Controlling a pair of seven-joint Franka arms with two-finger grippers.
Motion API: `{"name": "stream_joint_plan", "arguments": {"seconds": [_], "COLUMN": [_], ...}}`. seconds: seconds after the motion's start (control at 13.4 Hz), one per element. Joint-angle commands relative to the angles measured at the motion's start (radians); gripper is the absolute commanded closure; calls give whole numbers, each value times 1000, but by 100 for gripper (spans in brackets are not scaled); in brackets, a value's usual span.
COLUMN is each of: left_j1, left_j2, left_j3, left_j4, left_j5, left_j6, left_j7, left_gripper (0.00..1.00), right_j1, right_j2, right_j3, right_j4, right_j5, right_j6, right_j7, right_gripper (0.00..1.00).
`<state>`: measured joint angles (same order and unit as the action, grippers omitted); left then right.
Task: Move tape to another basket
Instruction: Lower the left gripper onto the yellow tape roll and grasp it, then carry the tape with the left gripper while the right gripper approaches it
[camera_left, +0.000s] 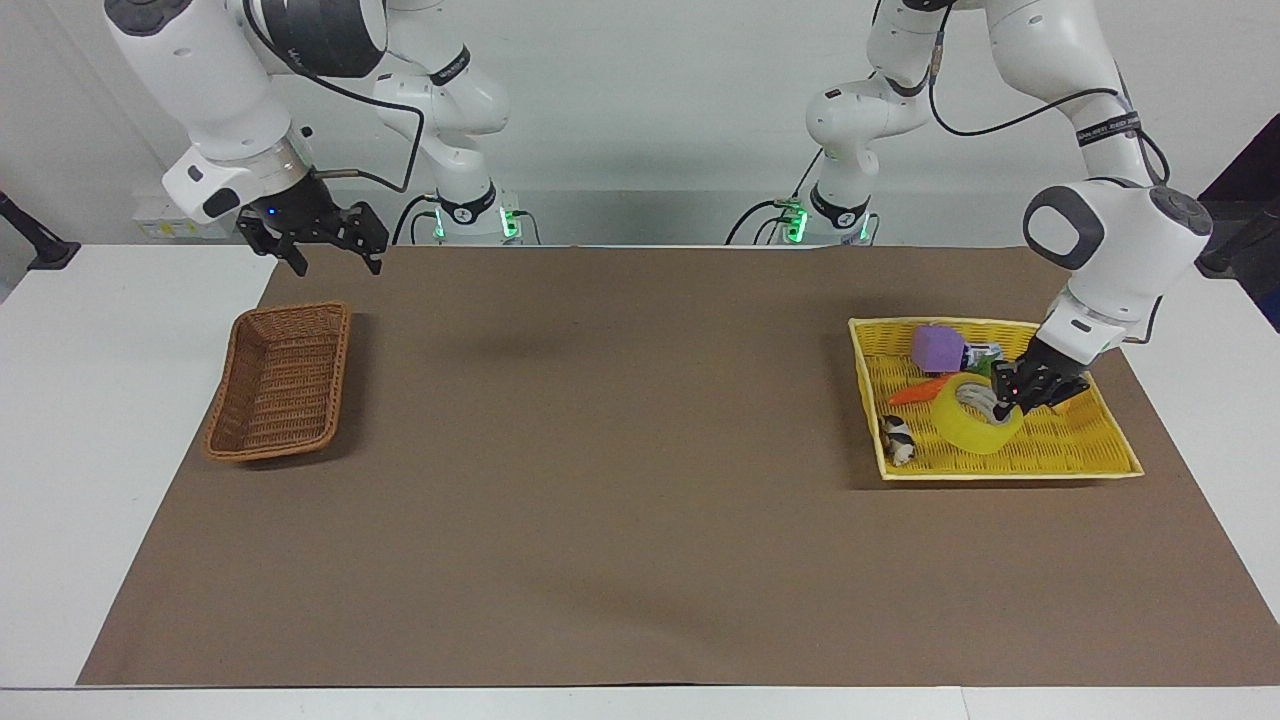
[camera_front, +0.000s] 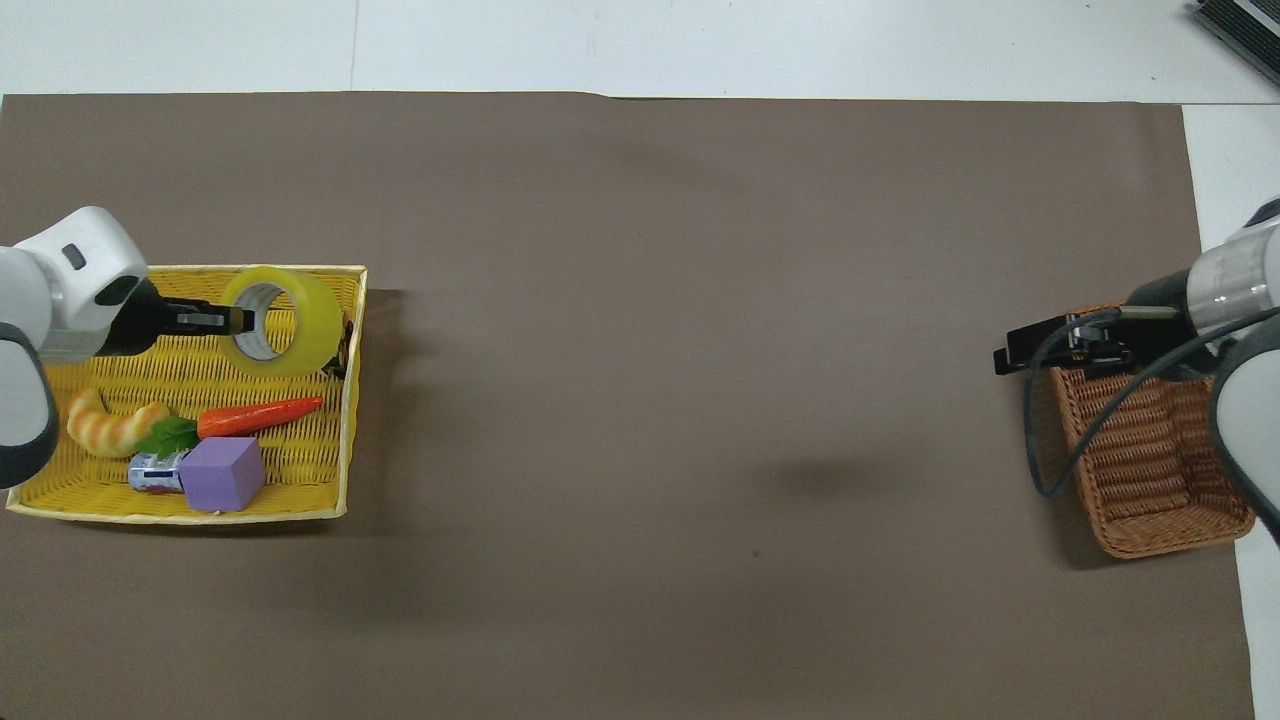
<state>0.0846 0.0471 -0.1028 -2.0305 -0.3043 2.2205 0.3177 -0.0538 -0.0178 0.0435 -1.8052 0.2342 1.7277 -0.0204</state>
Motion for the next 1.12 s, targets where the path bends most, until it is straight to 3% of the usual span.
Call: {"name": "stream_joint_plan", "arguments": {"seconds": [0.0,0.52,1.05], "left_j1": [-119,-327,-479], "left_j2": [-18,22,33], "left_j3": [14,15,15], "left_j4": [-14,-25,-39], "left_j5": [-16,-16,-16], "left_j6": [5,93,114], "left_j7": [-144,-396,-560], "left_gripper": [100,100,100], "right_j1": [49,165,380], "right_j2": [-31,-14,58], "right_j3": [1,1,-1], "right_j4": [-95,-158,-180], "right_j5": [100,362,341], "right_j6": [113,254,467], "right_j7": [4,-76,37], "right_gripper": [0,0,0]}}
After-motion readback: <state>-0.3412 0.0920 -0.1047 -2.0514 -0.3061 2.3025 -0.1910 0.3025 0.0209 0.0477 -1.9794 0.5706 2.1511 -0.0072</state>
